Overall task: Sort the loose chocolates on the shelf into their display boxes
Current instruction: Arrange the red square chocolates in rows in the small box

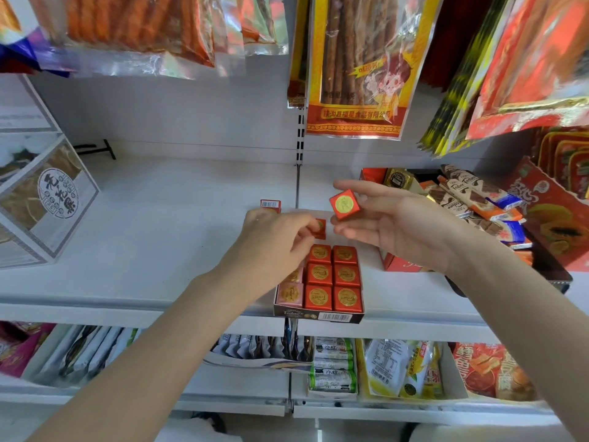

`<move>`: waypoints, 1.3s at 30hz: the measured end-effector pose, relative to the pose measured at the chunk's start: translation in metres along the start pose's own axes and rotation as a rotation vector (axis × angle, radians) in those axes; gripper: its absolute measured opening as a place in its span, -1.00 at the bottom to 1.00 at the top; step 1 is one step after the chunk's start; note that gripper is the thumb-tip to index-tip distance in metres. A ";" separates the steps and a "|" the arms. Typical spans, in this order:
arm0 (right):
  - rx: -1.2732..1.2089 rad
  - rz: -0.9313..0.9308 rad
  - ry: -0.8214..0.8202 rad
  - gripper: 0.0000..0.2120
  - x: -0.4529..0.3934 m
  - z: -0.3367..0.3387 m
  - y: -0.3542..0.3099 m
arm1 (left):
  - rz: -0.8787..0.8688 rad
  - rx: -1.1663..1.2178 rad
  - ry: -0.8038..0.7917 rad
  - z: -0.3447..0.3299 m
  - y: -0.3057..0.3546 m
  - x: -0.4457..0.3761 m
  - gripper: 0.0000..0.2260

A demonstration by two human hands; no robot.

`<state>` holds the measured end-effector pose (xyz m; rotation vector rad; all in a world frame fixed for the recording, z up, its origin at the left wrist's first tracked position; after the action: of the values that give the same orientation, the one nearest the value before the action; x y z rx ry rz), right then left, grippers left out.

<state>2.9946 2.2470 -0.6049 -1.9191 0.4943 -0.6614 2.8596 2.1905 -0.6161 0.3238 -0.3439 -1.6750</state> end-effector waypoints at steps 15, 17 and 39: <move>1.066 0.180 0.322 -0.78 0.004 0.005 -0.010 | 0.003 -0.044 -0.238 -0.012 -0.001 -0.003 -0.73; 1.269 0.221 0.335 -0.82 0.002 -0.001 -0.010 | 0.000 -0.052 -0.249 -0.012 -0.001 -0.001 -0.74; 1.852 -0.096 0.100 -0.85 -0.023 -0.008 0.003 | -0.052 0.042 -0.320 -0.013 0.001 0.005 -0.73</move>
<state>2.9720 2.2540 -0.6107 -0.1467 -0.2206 -0.7871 2.8654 2.1849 -0.6271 0.0942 -0.6131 -1.7743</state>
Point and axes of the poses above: each hand's wrist, its own x-axis away from the middle knuckle, its own z-axis out of the back of the hand, y = z × x, the point moved 5 cm from there along -x, towards the middle knuckle, and after that the axes turned 12 degrees about -y, right-handed, at the moved point
